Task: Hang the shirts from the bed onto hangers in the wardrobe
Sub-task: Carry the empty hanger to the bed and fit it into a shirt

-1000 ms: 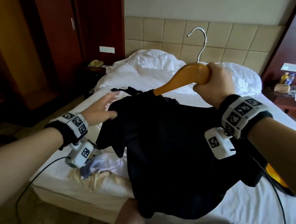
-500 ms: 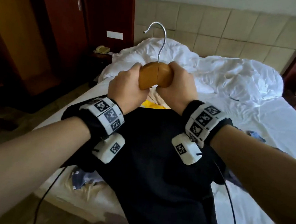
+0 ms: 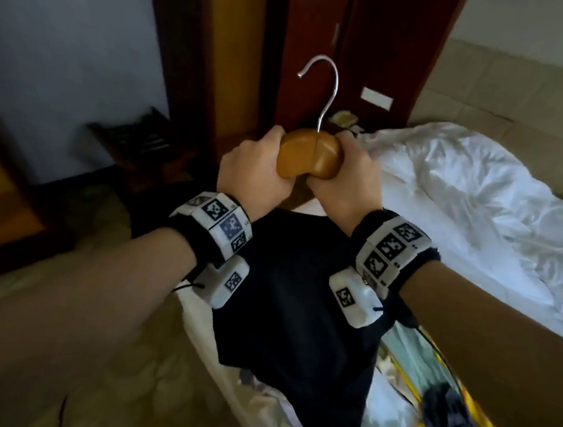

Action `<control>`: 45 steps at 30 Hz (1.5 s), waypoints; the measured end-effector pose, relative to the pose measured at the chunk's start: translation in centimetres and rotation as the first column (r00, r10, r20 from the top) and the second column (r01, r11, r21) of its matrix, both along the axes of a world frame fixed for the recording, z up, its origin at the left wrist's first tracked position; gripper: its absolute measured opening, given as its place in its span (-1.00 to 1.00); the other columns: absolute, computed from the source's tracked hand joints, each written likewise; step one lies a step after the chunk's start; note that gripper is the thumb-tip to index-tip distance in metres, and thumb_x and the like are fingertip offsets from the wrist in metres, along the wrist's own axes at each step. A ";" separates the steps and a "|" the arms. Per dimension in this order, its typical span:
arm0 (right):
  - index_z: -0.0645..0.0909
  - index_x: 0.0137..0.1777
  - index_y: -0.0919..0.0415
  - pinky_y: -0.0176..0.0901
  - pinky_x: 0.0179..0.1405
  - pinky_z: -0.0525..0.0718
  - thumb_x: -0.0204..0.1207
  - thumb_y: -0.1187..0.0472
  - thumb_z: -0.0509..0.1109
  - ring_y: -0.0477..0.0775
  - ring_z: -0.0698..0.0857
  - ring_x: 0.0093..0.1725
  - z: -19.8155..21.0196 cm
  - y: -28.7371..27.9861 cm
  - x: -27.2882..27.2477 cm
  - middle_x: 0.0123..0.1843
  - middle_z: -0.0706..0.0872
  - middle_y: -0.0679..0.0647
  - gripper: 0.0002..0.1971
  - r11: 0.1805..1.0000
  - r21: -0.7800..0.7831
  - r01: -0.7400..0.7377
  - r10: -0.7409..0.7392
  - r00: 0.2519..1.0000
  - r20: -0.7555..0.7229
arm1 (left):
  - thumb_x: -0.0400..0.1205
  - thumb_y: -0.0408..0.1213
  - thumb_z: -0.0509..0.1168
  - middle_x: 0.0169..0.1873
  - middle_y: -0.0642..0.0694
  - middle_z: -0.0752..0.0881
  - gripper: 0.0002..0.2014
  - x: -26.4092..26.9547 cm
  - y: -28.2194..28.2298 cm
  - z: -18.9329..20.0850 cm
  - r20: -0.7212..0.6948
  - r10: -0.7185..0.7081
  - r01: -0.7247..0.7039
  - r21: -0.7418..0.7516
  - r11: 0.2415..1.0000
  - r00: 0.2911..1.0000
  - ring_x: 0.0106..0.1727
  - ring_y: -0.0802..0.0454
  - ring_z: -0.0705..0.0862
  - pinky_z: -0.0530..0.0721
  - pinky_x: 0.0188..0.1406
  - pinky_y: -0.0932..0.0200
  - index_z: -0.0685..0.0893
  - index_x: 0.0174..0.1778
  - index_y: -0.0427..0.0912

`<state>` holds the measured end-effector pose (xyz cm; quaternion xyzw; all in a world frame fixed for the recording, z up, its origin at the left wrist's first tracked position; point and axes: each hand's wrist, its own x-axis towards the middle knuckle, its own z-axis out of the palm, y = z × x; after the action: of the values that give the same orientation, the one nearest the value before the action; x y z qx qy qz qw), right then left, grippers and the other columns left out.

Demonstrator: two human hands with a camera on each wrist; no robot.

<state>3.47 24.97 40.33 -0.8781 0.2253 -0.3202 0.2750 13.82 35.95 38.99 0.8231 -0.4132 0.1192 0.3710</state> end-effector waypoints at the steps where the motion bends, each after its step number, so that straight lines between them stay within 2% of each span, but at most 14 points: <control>1: 0.47 -0.02 0.04 -0.25 -0.36 0.52 0.38 0.18 0.49 -0.14 0.59 -0.28 1.7 1.1 1.7 -0.25 0.62 -0.14 -0.73 0.999 0.004 -0.040 0.040 0.999 0.004 | 0.51 -0.17 0.38 -0.21 -0.12 0.74 -0.75 1.5 1.5 1.8 0.027 0.040 -0.040 0.009 0.999 0.999 -0.16 -0.27 0.74 0.71 -0.16 -0.12 0.53 0.04 -0.07; 4: 0.49 -0.01 0.06 0.00 -0.20 0.69 0.36 0.18 0.50 0.05 0.69 -0.20 5.6 4.6 7.5 -0.21 0.67 -0.05 -0.72 0.990 0.025 -0.141 0.141 0.990 0.026 | 0.53 -0.19 0.38 -0.21 -0.12 0.75 -0.80 6.2 6.2 6.0 0.082 0.144 -0.145 0.009 0.989 0.986 -0.16 -0.25 0.75 0.59 -0.26 0.02 0.51 -0.01 -0.06; 7: 0.51 0.03 0.09 0.14 -0.16 0.77 0.30 0.15 0.51 0.11 0.73 -0.20 8.5 8.8 13.7 -0.19 0.71 0.00 -0.68 0.963 -0.012 -0.268 0.268 0.961 0.072 | 0.52 -0.21 0.36 -0.19 -0.16 0.76 -0.82 10.8 11.2 9.3 0.130 0.268 -0.266 -0.033 0.963 0.955 -0.14 -0.29 0.74 0.56 -0.28 0.03 0.55 -0.01 -0.06; 9: 0.50 0.03 0.06 0.16 -0.12 0.75 0.28 0.13 0.51 0.14 0.73 -0.18 10.0 12.0 17.6 -0.18 0.71 0.02 -0.65 0.933 -0.058 -0.355 0.359 0.931 0.064 | 0.50 -0.18 0.37 -0.15 -0.15 0.77 -0.78 13.8 15.1 10.6 0.127 0.341 -0.339 -0.034 0.940 0.931 -0.09 -0.31 0.74 0.62 -0.21 -0.03 0.57 0.03 -0.05; 12: 0.48 0.07 0.04 0.01 -0.08 0.70 0.33 0.12 0.56 0.12 0.74 -0.11 11.7 15.9 23.0 -0.12 0.73 0.03 -0.62 0.847 -0.132 -0.515 0.515 0.856 -0.038 | 0.48 -0.13 0.40 -0.08 -0.12 0.77 -0.73 17.9 21.0 12.2 0.091 0.463 -0.463 -0.021 0.886 0.882 0.01 -0.31 0.73 0.68 -0.08 -0.08 0.57 0.07 -0.02; 14: 0.55 0.07 0.08 -0.06 -0.04 0.65 0.39 0.03 0.57 0.07 0.72 -0.06 12.9 18.3 26.9 -0.09 0.72 0.03 -0.66 0.758 -0.195 -0.623 0.604 0.782 -0.150 | 0.47 -0.18 0.40 -0.06 -0.13 0.77 -0.71 20.8 25.4 13.5 0.072 0.543 -0.541 -0.037 0.840 0.837 0.05 -0.31 0.72 0.68 -0.03 -0.05 0.59 0.10 -0.02; 17: 0.53 -0.16 -0.02 0.03 -0.04 0.65 0.47 -0.16 0.47 0.08 0.70 -0.10 14.1 20.4 31.7 -0.21 0.62 -0.08 -0.73 0.603 -0.292 -0.742 0.639 0.669 -0.381 | 0.48 -0.20 0.42 -0.10 -0.09 0.76 -0.75 24.9 31.8 14.8 0.030 0.638 -0.635 -0.058 0.770 0.770 0.05 -0.29 0.71 0.53 -0.11 0.07 0.60 0.06 0.00; 21: 0.56 0.23 -0.06 0.04 0.08 0.69 0.54 -0.23 0.37 -0.04 0.71 0.06 15.0 22.9 37.9 0.05 0.70 -0.10 -0.63 0.430 -0.253 -0.867 0.691 0.496 -0.525 | 0.44 -0.20 0.49 -0.28 0.12 0.63 -0.76 29.9 39.1 16.0 -0.079 0.711 -0.715 -0.076 0.695 0.699 -0.03 -0.18 0.68 0.62 -0.06 -0.03 0.51 -0.20 0.08; 25: 0.40 0.37 -0.19 -0.17 -0.01 0.64 0.62 -0.04 0.36 -0.26 0.68 0.04 16.0 26.8 44.2 0.06 0.68 -0.22 -0.64 0.266 -0.106 -0.958 0.778 0.279 -0.563 | 0.35 -0.18 0.47 -0.18 0.06 0.71 -0.76 35.1 44.3 17.6 -0.090 0.716 -0.721 -0.113 0.683 0.692 -0.02 -0.11 0.70 0.70 0.06 -0.17 0.60 -0.12 0.11; 28: 0.40 0.42 -0.08 -0.08 0.11 0.67 0.65 0.00 0.34 -0.16 0.70 0.10 16.8 30.0 48.2 0.14 0.72 -0.09 -0.63 0.185 -0.092 -0.978 0.832 0.206 -0.516 | 0.44 -0.27 0.47 -0.16 0.01 0.72 -0.76 39.3 46.9 18.8 -0.058 0.749 -0.749 -0.119 0.651 0.660 -0.03 -0.11 0.71 0.71 0.04 -0.17 0.60 -0.08 0.08; 35: 0.50 0.32 -0.07 0.08 0.18 0.69 0.64 -0.04 0.33 -0.10 0.72 0.10 19.5 35.0 58.8 0.15 0.72 -0.05 -0.72 0.103 -0.101 -0.990 0.923 0.133 -0.362 | 0.55 -0.19 0.39 -0.09 -0.11 0.69 -0.71 50.3 50.9 21.5 0.023 0.877 -0.877 0.037 0.479 0.480 -0.07 -0.18 0.72 0.75 -0.09 -0.17 0.49 0.13 -0.05; 38: 0.55 0.28 -0.06 0.10 0.16 0.72 0.59 -0.05 0.34 -0.10 0.74 0.08 19.7 36.6 64.2 0.12 0.73 -0.08 -0.71 0.111 -0.088 -0.990 0.933 0.134 -0.334 | 0.53 -0.15 0.45 0.12 -0.14 0.65 -0.43 55.1 51.5 22.2 0.043 0.870 -0.867 0.120 0.484 0.492 0.13 -0.18 0.67 0.70 0.13 -0.23 0.35 0.40 -0.02; 41: 0.59 0.20 0.00 0.10 0.09 0.75 0.59 0.00 0.36 -0.06 0.76 -0.01 19.5 38.6 68.6 0.06 0.74 -0.03 -0.77 0.154 -0.070 -0.986 0.926 0.168 -0.338 | 0.51 -0.11 0.48 0.45 -0.13 0.46 -0.16 59.0 51.8 21.8 0.033 0.852 -0.840 0.190 0.507 0.522 0.47 -0.17 0.44 0.48 0.46 -0.27 0.15 0.64 -0.01; 45: 0.60 0.18 0.10 0.08 0.06 0.77 0.60 0.06 0.37 0.00 0.77 -0.04 19.6 41.7 75.2 0.02 0.74 0.03 -0.78 0.241 -0.096 -0.966 0.889 0.259 -0.377 | 0.55 -0.08 0.45 0.60 -0.18 0.29 -0.01 64.6 52.7 21.0 0.005 0.839 -0.806 0.279 0.522 0.545 0.60 -0.19 0.29 0.37 0.55 -0.24 -0.09 0.74 -0.01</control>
<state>78.66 66.68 59.91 -0.8997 -0.3642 -0.0122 0.2403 78.38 88.66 60.02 0.9654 0.0388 0.1741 0.1903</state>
